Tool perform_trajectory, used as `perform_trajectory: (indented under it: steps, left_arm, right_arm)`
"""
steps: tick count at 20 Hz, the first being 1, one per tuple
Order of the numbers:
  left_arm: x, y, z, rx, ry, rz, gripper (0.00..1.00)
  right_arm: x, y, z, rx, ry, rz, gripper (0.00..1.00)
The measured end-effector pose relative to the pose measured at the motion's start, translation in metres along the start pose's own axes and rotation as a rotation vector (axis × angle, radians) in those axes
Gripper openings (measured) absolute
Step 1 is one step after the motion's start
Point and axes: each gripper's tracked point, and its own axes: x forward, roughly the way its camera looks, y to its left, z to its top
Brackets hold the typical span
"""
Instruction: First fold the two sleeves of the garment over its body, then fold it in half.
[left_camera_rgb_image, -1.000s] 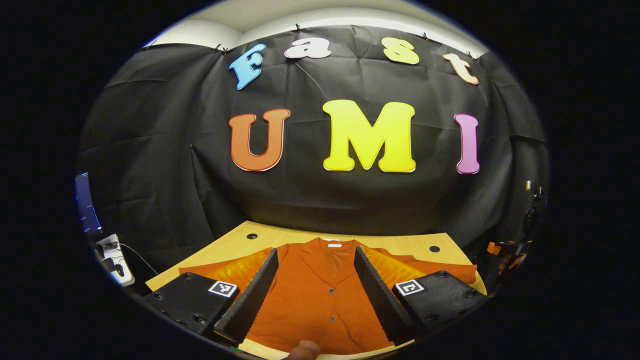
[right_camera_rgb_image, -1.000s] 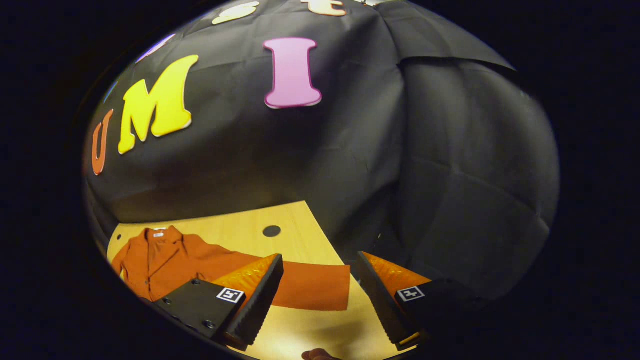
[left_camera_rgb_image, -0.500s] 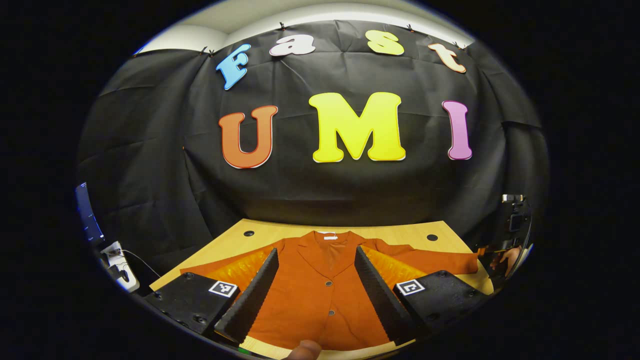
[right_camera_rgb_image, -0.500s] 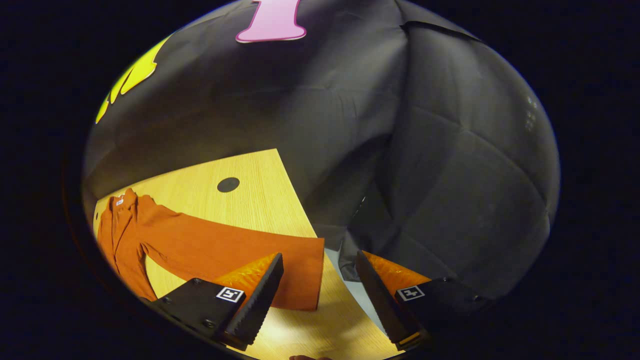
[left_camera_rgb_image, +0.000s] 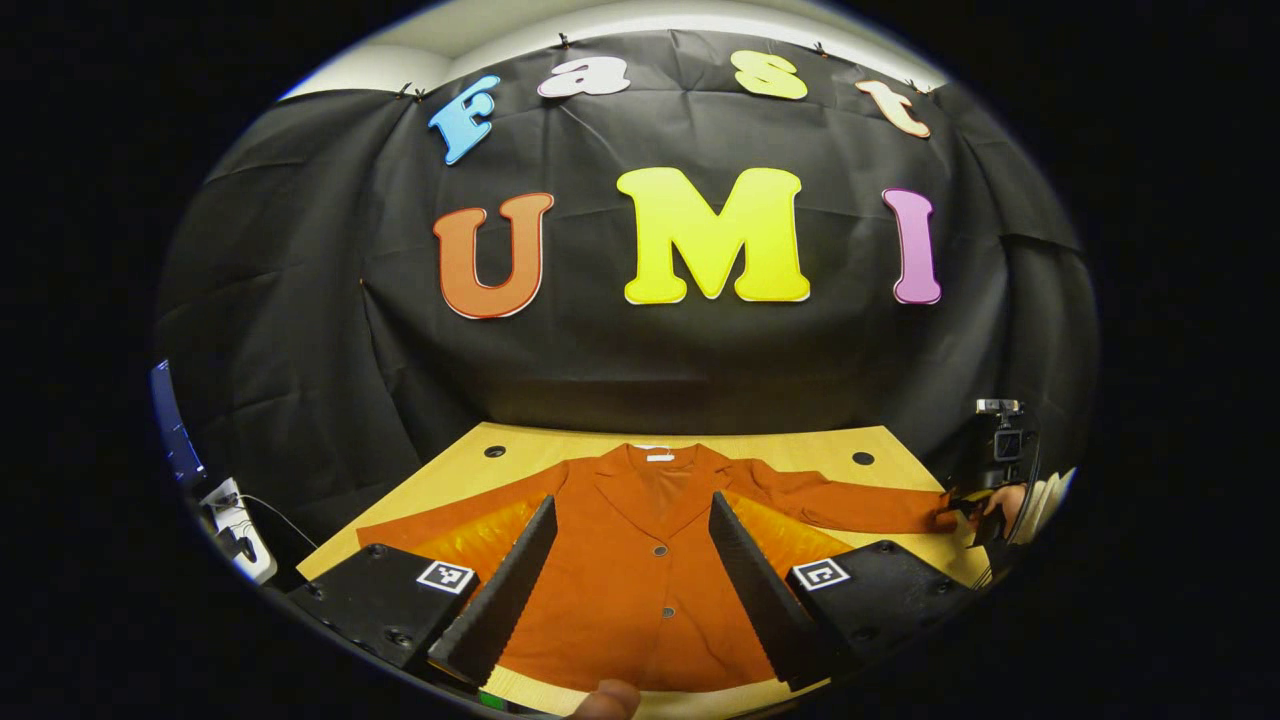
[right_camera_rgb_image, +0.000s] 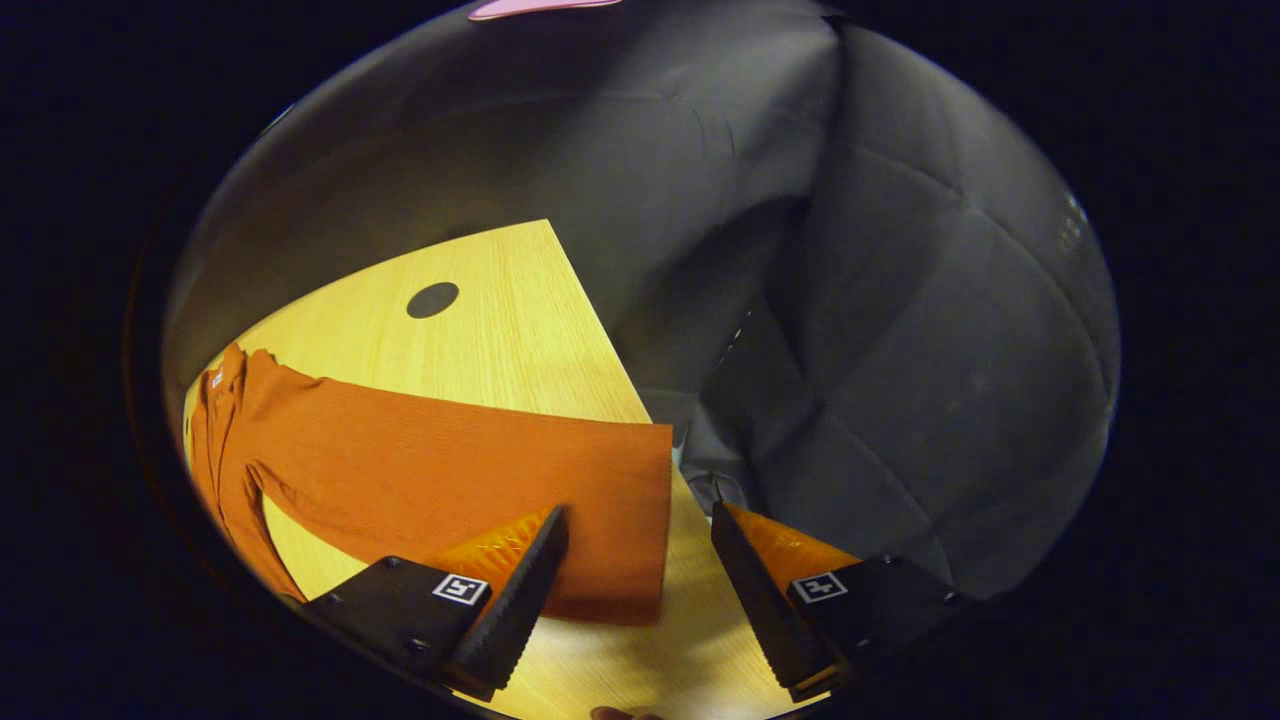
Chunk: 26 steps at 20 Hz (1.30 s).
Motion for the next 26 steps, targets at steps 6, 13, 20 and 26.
perform_trajectory:
  steps: [6,13,20,26]
  left_arm:
    - [0.005,0.006,-0.006,0.008,0.012,0.005,0.99]
    - [0.015,0.01,-0.008,0.001,0.022,0.008,0.99]
    - [0.015,0.027,-0.011,0.01,0.028,0.017,1.0]
    - [0.012,0.051,-0.007,0.011,0.012,0.04,1.0]
  right_arm:
    - [0.005,0.003,0.004,0.042,0.066,0.033,0.93]
    - [0.007,0.018,0.002,-0.005,0.148,0.061,0.61]
    - [0.006,0.033,0.005,-0.03,0.188,0.066,0.25]
    - [-0.007,0.036,0.022,0.001,0.133,0.05,0.07]
